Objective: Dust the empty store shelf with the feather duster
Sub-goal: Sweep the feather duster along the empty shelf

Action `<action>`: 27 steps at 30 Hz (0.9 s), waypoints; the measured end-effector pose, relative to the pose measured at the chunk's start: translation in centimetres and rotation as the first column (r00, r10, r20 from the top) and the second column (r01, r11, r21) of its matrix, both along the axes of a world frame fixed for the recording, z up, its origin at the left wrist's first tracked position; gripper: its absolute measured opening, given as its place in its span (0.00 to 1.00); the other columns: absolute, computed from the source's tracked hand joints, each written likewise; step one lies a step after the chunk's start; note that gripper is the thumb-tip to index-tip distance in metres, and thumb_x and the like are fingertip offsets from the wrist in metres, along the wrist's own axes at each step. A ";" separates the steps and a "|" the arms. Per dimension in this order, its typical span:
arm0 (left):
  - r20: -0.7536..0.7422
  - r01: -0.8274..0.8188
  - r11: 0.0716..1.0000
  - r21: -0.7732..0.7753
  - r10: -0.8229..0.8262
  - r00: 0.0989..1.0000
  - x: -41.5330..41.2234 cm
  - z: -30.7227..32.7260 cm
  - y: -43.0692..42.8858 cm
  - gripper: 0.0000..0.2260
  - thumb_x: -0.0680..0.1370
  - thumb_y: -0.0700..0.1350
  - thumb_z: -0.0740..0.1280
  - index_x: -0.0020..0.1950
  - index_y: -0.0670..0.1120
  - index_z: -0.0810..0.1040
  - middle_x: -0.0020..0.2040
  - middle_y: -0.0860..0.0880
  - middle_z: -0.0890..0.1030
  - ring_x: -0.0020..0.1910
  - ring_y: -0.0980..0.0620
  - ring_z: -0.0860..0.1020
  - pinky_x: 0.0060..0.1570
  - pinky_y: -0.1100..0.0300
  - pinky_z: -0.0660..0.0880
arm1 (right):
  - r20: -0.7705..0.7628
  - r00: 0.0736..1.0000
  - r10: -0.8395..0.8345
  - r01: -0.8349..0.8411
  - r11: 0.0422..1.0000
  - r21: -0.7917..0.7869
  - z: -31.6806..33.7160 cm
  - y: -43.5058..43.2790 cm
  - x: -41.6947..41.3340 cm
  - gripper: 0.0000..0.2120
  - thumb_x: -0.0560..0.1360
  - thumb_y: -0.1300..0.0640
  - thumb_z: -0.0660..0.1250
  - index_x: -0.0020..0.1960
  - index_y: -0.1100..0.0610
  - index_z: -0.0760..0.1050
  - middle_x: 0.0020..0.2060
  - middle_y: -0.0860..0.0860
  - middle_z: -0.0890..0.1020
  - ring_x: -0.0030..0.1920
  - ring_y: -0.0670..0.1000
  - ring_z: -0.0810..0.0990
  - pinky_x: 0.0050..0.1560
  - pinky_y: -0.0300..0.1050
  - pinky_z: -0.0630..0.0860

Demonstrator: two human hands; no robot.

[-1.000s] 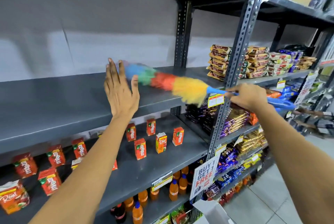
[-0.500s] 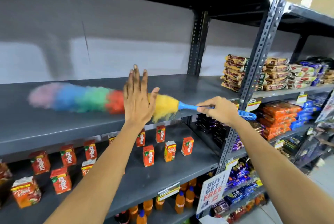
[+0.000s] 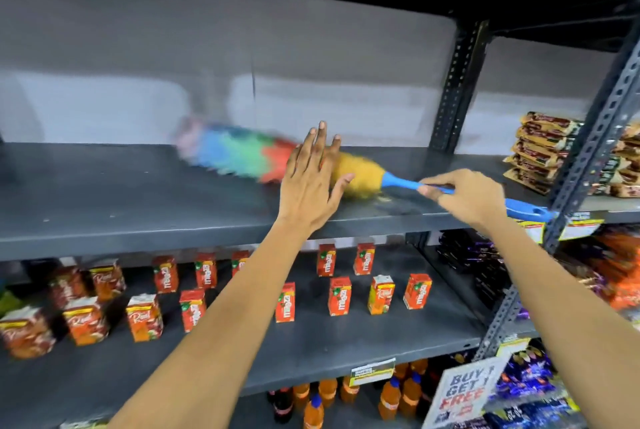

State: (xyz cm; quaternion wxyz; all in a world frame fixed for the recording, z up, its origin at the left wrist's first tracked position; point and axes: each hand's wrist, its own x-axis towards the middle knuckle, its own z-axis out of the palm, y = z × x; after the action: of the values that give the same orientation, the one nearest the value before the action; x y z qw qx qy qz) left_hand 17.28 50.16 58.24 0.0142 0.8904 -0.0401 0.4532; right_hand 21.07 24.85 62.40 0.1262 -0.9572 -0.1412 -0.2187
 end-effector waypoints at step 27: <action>-0.091 0.344 0.936 0.077 -0.337 0.937 0.3 -1.6 -12.5 0.28 0.80 0.55 0.48 0.73 0.38 0.62 0.73 0.40 0.63 0.72 0.43 0.62 0.69 0.51 0.57 | 0.255 0.880 -0.401 0.391 0.916 0.091 -2.8 -11.8 -5.3 0.16 0.79 0.46 0.59 0.63 0.49 0.77 0.48 0.57 0.80 0.51 0.61 0.79 0.54 0.54 0.68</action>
State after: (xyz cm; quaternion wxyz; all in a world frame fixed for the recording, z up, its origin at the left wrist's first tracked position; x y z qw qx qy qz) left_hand 17.60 37.69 56.61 0.0532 0.8864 -0.2140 0.4071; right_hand 15.75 13.02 59.62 0.0764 -0.9247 0.0454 -0.3702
